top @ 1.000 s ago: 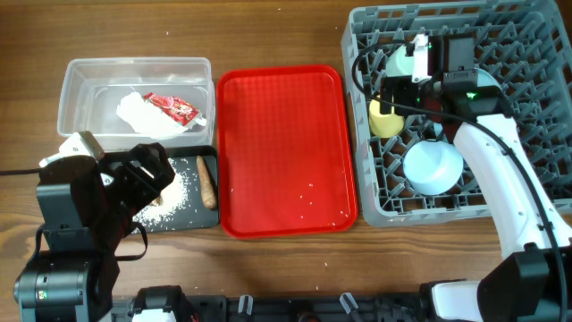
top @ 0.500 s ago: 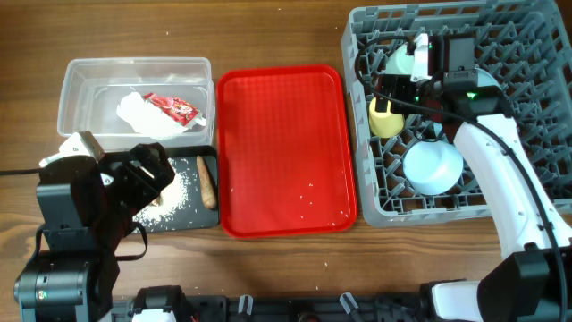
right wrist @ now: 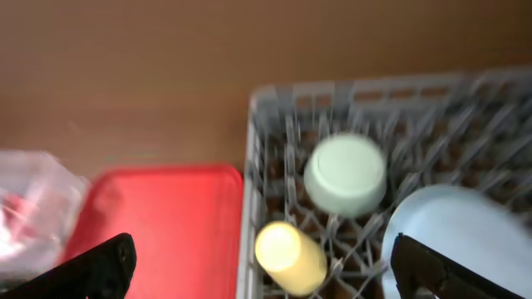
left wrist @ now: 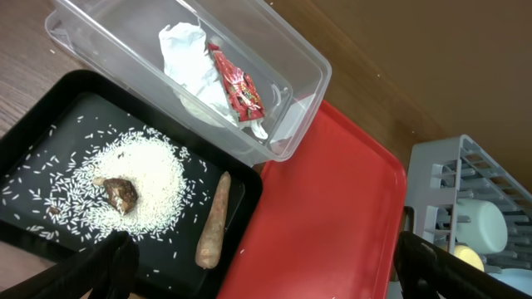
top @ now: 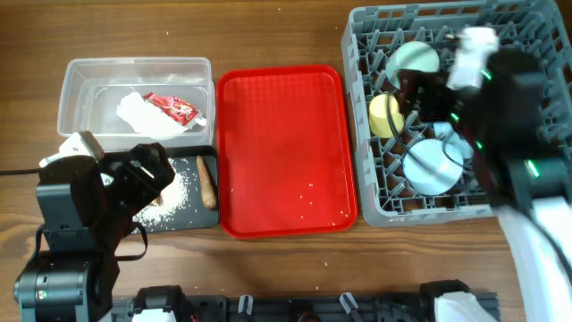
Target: Sort waste into correct bins and load items into the dishwasher rack
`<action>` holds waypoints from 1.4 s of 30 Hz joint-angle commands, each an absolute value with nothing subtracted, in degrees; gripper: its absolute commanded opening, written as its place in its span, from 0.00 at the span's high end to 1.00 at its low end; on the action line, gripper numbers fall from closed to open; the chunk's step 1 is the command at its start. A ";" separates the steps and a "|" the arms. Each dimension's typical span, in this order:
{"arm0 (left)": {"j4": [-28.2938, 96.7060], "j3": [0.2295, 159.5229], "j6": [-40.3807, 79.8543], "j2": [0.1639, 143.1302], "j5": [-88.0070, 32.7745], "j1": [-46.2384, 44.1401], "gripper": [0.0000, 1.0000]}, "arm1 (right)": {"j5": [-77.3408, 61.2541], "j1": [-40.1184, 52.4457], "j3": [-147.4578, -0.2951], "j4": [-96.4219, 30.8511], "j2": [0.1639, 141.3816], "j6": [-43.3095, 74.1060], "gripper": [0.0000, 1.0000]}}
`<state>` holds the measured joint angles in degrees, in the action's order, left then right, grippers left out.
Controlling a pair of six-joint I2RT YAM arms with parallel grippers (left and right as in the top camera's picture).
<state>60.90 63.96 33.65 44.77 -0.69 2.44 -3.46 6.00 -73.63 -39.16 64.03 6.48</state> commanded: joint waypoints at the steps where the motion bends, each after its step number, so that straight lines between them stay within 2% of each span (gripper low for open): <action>1: 60.77 63.88 32.99 44.62 -0.12 2.96 0.00 | -4.36 6.02 -74.56 -39.11 51.70 7.60 0.00; 7: 60.77 63.88 32.99 44.62 -0.12 2.96 0.00 | -4.10 6.02 -74.56 -40.07 32.45 7.27 0.00; 15: 60.77 63.88 32.99 44.62 -0.10 2.96 0.00 | -1.32 5.80 -71.29 -64.16 18.70 4.43 0.00; 21: 60.77 63.88 32.99 44.62 -0.10 2.96 0.00 | -1.34 5.80 -60.14 -63.00 4.43 4.51 0.00; 24: 60.77 63.88 32.99 44.62 -0.12 2.96 0.00 | -1.34 5.58 -53.45 -57.06 0.36 4.64 0.00; 27: 60.77 63.88 32.99 44.62 -0.12 2.96 0.00 | -1.34 5.23 -45.69 -43.24 0.25 4.47 0.00; 34: 60.77 63.88 32.99 44.62 -0.12 2.96 0.00 | -6.57 5.23 -17.52 2.26 0.25 4.69 0.00; 39: 60.77 63.88 32.99 44.62 -0.10 2.96 0.00 | -6.96 5.23 -4.34 16.84 0.21 4.71 0.00; 42: 60.77 63.88 32.99 44.62 -0.12 2.96 0.00 | -8.27 5.23 -0.14 18.11 0.19 4.97 0.00</action>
<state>60.90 63.92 33.67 44.77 -0.69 2.44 -5.80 5.41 -3.33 17.19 0.69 4.89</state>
